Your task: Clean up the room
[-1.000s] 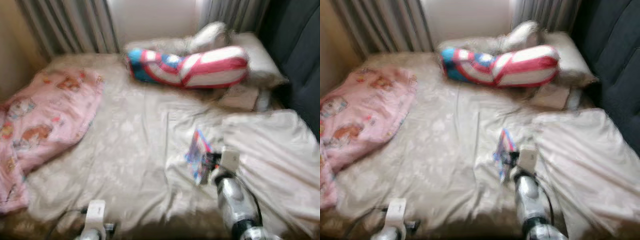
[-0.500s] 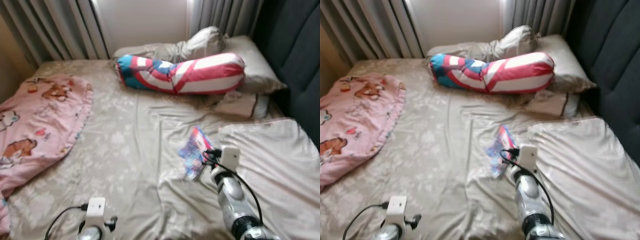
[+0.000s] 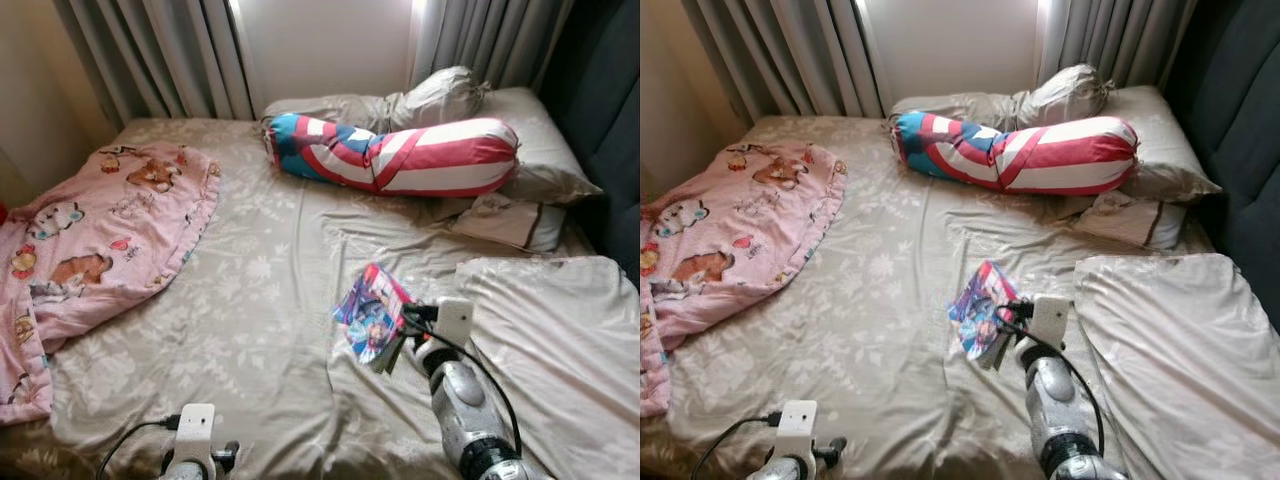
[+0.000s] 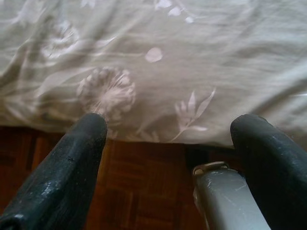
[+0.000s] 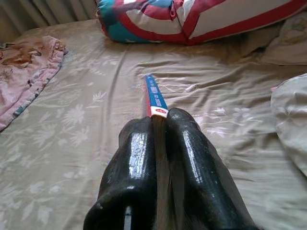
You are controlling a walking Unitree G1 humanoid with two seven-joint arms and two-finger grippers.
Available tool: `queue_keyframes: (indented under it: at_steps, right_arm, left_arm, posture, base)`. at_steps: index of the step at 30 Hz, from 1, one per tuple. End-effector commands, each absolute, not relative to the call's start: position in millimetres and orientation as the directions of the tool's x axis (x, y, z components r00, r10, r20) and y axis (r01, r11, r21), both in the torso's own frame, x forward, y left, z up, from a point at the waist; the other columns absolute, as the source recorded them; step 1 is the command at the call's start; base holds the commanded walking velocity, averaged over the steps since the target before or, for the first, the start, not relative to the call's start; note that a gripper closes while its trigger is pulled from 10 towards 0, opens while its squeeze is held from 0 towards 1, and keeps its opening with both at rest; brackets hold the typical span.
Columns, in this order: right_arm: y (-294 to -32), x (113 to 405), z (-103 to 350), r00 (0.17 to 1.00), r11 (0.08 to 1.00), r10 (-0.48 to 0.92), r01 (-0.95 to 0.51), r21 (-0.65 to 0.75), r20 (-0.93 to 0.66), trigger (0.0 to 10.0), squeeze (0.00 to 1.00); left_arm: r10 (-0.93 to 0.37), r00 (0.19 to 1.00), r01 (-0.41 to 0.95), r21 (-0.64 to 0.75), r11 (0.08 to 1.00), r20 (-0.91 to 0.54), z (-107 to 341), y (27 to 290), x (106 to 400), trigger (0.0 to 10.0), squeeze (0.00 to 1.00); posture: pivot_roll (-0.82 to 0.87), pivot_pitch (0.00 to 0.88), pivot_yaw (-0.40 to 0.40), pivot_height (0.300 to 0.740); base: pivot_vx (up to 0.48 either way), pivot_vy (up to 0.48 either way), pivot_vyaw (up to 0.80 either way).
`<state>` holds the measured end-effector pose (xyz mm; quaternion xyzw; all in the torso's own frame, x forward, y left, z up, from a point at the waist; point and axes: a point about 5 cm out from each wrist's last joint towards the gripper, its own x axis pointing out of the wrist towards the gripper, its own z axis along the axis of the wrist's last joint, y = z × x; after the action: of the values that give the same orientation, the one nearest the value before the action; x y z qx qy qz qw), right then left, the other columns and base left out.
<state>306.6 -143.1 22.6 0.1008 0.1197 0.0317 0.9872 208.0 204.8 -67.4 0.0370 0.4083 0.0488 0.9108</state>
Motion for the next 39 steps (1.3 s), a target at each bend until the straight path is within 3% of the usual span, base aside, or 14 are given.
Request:
queue_keyframes:
  at_steps: [1, 16, 24, 26, 29, 39]
  right_arm:
    - [-148, 313, 33, 0.982, 0.978, 0.064, -0.026, 0.207, -0.177, 10.0, 0.00]
    - [-153, 313, 35, 0.988, 0.979, 0.013, 0.019, 0.204, -0.154, 10.0, 0.00]
    - [-153, 313, 36, 0.988, 0.978, 0.013, 0.019, 0.210, -0.151, 10.0, 0.00]
    - [-152, 313, 36, 0.988, 0.976, 0.022, 0.011, 0.216, -0.150, 10.0, 0.00]
    - [-149, 313, 36, 0.988, 0.974, 0.038, -0.004, 0.225, -0.148, 10.0, 0.00]
    - [-147, 313, 35, 0.988, 0.976, 0.049, -0.015, 0.218, -0.149, 10.0, 0.00]
  left_arm:
    - [0.118, 0.654, -0.049, 0.115, 0.992, -0.747, -68, 206, 207, 10.0, 0.00]
    - [0.142, 0.681, -0.075, 0.125, 0.989, -0.718, -64, 210, 210, 10.0, 0.00]
    - [0.171, 0.796, -0.124, 0.119, 0.985, -0.581, -42, 212, 240, 10.0, 0.00]
    - [0.142, 0.855, -0.117, 0.081, 0.990, -0.499, -25, 205, 261, 10.0, 0.00]
    - [0.121, 0.872, -0.095, 0.078, 0.992, -0.474, -19, 198, 269, 10.0, 0.00]
    - [0.095, 0.855, -0.058, 0.089, 0.994, -0.510, -29, 192, 259, 10.0, 0.00]
  posture:
    - [-0.10, 0.042, 0.022, 0.740]
    - [-0.10, 0.046, 0.023, 0.740]
    - [-0.10, 0.046, 0.024, 0.740]
    - [-0.10, 0.044, 0.024, 0.740]
    - [-0.10, 0.041, 0.024, 0.740]
    - [-0.10, 0.039, 0.025, 0.740]
  base:
    - [0.000, 0.000, 0.00]
    - [0.000, 0.000, 0.00]
    - [0.000, 0.000, 0.00]
    - [0.000, 0.000, 0.00]
    - [0.000, 0.000, 0.00]
    - [0.000, 0.000, 0.00]
